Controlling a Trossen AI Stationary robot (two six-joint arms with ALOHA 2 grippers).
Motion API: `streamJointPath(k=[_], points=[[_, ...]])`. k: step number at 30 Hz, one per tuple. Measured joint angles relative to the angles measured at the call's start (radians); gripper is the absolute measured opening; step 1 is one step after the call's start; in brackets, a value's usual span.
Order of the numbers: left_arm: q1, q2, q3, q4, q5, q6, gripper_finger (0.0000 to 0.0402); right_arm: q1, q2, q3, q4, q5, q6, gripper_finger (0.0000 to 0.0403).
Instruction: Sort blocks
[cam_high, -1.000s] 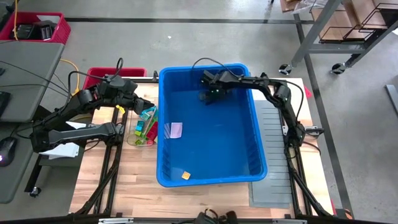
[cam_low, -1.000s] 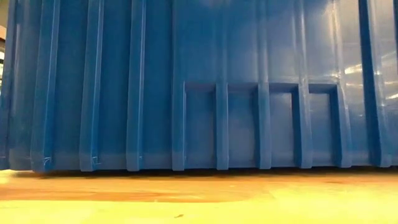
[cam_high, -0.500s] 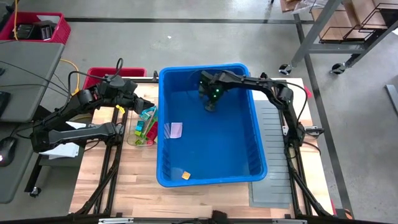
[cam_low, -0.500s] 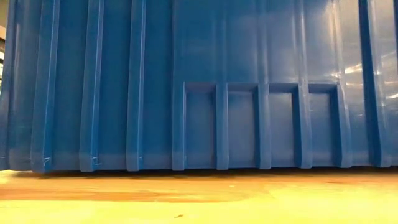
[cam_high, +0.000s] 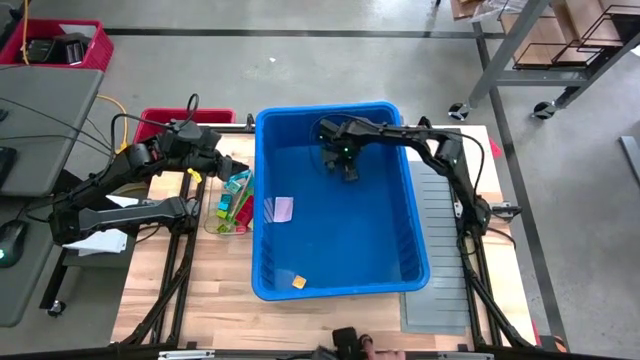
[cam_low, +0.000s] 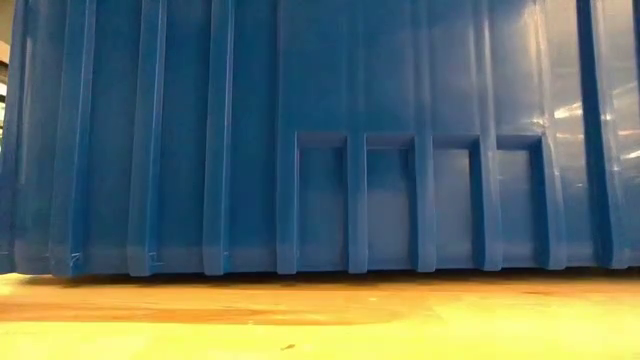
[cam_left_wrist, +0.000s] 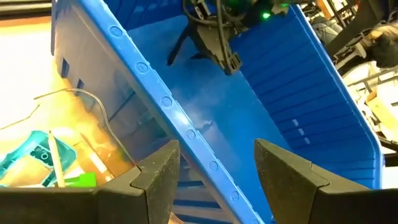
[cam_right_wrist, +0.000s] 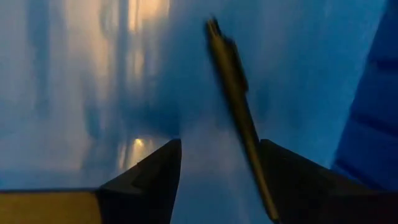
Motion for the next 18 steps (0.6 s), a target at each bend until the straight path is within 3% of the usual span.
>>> streamJointPath(k=[8, 15, 18], points=[[0.0, 0.005, 0.0, -0.003, -0.019, -0.018, 0.0202, -0.071, 0.019, 0.0, 0.02, -0.09, -0.004, 0.0209], [-0.001, 0.011, 0.0, -0.005, -0.019, -0.056, 0.0202, -0.089, 0.082, 0.009, -0.042, -0.139, -0.004, 0.0209], [-0.001, 0.011, 0.0, -0.006, -0.016, -0.066, 0.0202, -0.072, 0.089, 0.005, -0.119, -0.207, -0.018, 0.0209]])
